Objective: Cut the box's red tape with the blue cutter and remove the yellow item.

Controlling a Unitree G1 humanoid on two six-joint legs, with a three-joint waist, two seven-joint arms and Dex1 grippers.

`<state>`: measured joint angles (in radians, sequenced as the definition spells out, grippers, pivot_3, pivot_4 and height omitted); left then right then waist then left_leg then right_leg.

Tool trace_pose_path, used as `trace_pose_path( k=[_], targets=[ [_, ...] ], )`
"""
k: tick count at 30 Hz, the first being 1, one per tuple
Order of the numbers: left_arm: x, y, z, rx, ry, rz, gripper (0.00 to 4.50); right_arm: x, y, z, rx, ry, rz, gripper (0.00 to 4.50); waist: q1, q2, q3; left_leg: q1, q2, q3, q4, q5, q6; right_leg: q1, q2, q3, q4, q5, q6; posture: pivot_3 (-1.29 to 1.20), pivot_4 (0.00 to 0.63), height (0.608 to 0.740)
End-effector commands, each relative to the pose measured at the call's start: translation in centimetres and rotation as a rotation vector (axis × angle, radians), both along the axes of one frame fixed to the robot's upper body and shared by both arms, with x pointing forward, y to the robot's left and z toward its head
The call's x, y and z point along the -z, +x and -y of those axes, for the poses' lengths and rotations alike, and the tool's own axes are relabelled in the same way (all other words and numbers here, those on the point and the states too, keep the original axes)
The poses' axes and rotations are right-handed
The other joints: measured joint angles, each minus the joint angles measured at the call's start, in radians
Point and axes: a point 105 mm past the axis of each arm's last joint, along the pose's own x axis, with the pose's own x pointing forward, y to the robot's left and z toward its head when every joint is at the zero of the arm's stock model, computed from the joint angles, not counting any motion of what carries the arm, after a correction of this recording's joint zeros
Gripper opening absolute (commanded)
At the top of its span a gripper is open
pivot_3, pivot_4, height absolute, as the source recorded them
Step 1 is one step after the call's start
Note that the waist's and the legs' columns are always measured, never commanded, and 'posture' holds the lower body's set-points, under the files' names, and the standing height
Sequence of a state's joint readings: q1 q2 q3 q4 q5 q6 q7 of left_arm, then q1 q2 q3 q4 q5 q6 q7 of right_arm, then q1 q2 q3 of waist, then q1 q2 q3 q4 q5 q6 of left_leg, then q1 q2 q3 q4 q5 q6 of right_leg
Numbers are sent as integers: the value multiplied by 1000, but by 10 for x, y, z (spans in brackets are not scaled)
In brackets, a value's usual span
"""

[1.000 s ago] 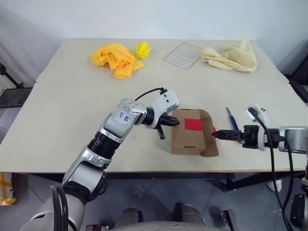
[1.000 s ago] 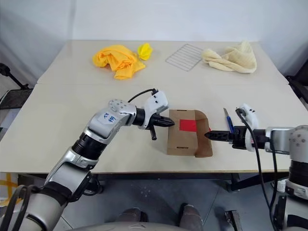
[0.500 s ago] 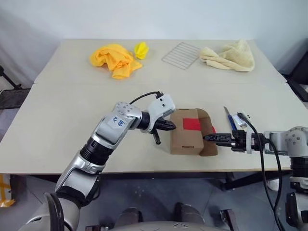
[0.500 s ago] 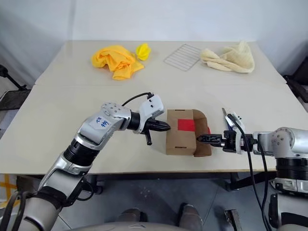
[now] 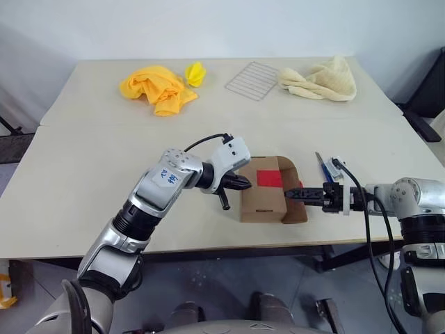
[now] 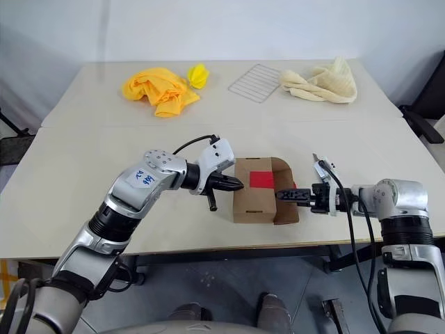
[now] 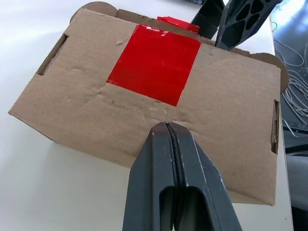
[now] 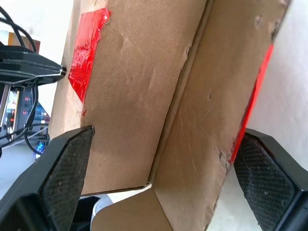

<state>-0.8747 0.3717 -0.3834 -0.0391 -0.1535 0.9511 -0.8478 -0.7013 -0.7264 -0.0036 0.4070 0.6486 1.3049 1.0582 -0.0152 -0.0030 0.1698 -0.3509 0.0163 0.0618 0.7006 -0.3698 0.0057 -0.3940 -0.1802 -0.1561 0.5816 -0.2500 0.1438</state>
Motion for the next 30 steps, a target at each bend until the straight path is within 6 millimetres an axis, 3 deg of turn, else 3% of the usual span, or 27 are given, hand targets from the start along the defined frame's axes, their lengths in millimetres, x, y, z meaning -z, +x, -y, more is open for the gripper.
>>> trace_pose_path(
  k=[1,9,12,20,23,30],
  targets=[
    [17,-5,6,20,36,-55,0,23,-8,-23,-87,2,-87,4467,-3,0,0,0,0,0,0,0,0,0,0,0,0,0,0,0,150,740],
    [19,-1,8,20,32,-54,0,21,-1,-31,-98,23,-88,4467,-15,0,-1,1,1,0,0,0,-1,0,1,0,1,0,-1,0,150,740],
    [19,-1,9,18,30,-54,0,28,-1,-31,-88,2,-104,3855,-15,0,-1,1,1,0,0,0,-1,0,1,1,1,0,-1,0,150,740],
    [20,1,10,8,22,-53,0,34,-2,-30,-78,-22,-108,1067,-10,0,-1,1,1,0,0,0,-2,0,1,0,1,0,-1,0,150,740],
    [20,2,10,5,20,-52,0,32,-1,-29,-77,-27,-103,65,-10,-7,-5,1,1,0,0,0,-2,1,1,0,1,0,-1,0,150,740],
    [21,8,7,-16,13,-46,0,18,-1,-8,-3,-63,-61,26,-1,-11,-8,1,1,-2,1,0,-2,1,0,-1,1,0,-1,0,150,740]
  ],
)
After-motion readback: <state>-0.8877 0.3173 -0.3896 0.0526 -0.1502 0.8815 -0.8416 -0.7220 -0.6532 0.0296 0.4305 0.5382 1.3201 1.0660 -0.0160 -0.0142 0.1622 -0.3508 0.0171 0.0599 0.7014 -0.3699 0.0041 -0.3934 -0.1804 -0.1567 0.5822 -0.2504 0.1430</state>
